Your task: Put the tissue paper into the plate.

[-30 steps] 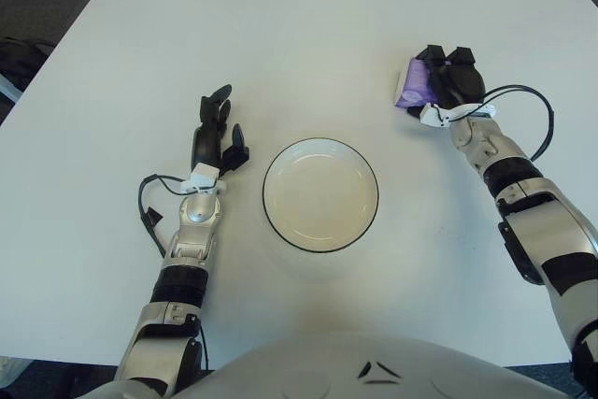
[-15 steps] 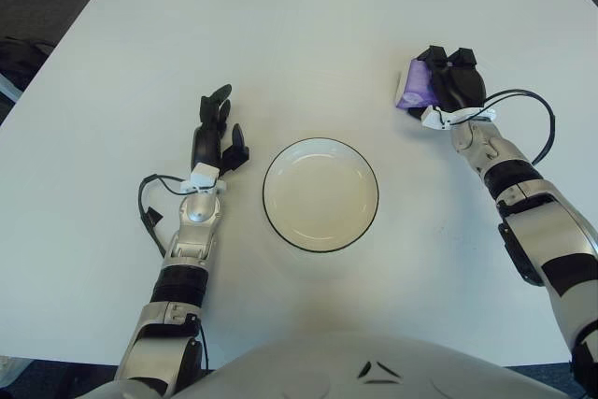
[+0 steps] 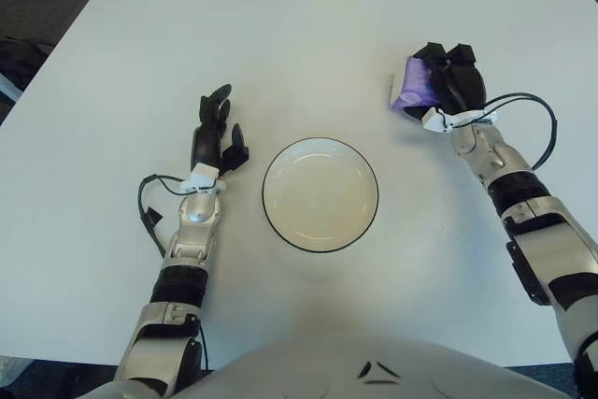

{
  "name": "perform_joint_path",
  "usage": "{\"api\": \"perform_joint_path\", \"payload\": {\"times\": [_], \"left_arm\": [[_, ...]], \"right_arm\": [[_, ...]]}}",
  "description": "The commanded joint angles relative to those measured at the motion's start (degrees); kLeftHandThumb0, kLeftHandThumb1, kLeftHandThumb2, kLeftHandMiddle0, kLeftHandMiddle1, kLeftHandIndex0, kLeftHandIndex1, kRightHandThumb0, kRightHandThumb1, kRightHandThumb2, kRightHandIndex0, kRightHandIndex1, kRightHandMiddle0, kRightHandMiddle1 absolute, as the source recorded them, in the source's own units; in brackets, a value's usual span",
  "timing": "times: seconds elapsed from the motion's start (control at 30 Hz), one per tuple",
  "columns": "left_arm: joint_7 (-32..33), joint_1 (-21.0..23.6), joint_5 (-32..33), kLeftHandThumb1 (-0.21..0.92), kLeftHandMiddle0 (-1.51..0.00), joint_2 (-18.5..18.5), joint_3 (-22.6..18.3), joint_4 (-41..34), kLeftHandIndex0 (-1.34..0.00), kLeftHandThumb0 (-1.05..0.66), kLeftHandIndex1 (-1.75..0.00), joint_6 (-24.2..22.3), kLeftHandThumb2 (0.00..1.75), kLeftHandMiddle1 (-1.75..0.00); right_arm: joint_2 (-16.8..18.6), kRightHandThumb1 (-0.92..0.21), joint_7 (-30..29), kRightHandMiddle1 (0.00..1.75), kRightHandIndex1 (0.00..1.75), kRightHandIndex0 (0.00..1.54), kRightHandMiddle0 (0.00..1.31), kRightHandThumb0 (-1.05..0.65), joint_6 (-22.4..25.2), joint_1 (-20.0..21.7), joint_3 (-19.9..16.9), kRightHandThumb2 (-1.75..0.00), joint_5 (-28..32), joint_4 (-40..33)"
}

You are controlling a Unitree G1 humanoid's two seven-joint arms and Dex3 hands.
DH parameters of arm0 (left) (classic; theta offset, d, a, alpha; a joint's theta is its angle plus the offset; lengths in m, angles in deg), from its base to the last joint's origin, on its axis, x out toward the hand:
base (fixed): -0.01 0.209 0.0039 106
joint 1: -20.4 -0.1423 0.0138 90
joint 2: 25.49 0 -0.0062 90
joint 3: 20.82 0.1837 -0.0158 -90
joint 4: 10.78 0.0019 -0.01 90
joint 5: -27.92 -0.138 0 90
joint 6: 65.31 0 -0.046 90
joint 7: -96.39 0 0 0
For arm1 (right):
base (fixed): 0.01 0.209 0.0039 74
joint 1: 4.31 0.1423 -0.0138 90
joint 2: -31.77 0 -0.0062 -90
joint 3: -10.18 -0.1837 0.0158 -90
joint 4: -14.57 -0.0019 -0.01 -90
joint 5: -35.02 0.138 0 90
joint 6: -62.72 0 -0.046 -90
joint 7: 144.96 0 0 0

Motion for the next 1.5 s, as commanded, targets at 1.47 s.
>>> {"api": "perform_joint_path", "payload": {"times": [1.47], "left_arm": [[-0.74,-7.02,0.71,0.92,-0.39,1.90,1.31,4.32,0.00,-0.71,-0.80,-0.42,0.85,-0.01]], "right_arm": [[21.77,-0.25,17.90,1.75,1.75,1.19,0.66,-0.49,9.83,-18.00,-6.45,-1.40,13.58,-57.54]]}}
